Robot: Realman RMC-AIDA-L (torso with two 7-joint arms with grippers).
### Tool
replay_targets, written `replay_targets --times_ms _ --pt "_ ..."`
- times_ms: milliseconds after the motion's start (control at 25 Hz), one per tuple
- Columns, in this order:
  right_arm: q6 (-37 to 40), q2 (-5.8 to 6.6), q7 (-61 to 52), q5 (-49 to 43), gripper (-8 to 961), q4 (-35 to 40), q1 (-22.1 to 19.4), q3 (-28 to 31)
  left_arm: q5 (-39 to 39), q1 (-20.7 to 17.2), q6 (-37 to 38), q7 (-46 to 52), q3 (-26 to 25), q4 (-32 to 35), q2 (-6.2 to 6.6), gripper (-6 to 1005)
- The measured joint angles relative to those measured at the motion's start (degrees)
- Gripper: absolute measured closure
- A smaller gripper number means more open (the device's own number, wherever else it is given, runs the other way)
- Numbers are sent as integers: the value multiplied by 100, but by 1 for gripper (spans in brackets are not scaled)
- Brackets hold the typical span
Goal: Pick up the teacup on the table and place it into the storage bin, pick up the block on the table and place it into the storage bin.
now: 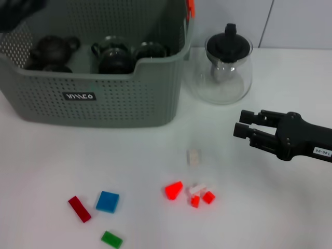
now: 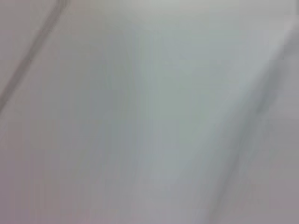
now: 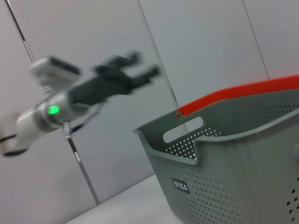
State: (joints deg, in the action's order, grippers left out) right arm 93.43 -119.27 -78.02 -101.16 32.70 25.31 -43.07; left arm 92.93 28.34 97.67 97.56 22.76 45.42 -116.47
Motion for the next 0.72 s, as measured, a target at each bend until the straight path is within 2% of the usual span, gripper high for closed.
replay_targets --times_ms 40,120,280,360,400,520,600,720 --pt "0 -1 1 0 478 0 1 0 -90 -151 476 -426 -147 -114 -13 213" --pt "1 -6 5 1 478 0 2 0 2 -485 1007 -1128 -318 -224 -101 214" --pt "-7 -9 5 0 478 0 33 -12 898 -1280 1163 -2903 -308 -262 -557 217" --pt "-13 -10 3 0 478 0 48 -17 1363 -1540 1075 -3588 -293 -346 -723 218" --pt "-21 -15 3 0 478 0 56 -19 1625 -1645 1023 -3992 -284 -500 -766 218" --pt "-63 -25 2 0 478 -10 76 -36 2218 -1808 743 -4967 -346 -1102 -782 220" --pt "-68 -26 1 0 478 -15 80 -42 2442 -1871 415 -5324 -383 -1359 -787 221" --pt "-77 -26 -1 0 478 -17 84 -45 2629 -1900 -134 -5486 -391 -1638 -784 275"
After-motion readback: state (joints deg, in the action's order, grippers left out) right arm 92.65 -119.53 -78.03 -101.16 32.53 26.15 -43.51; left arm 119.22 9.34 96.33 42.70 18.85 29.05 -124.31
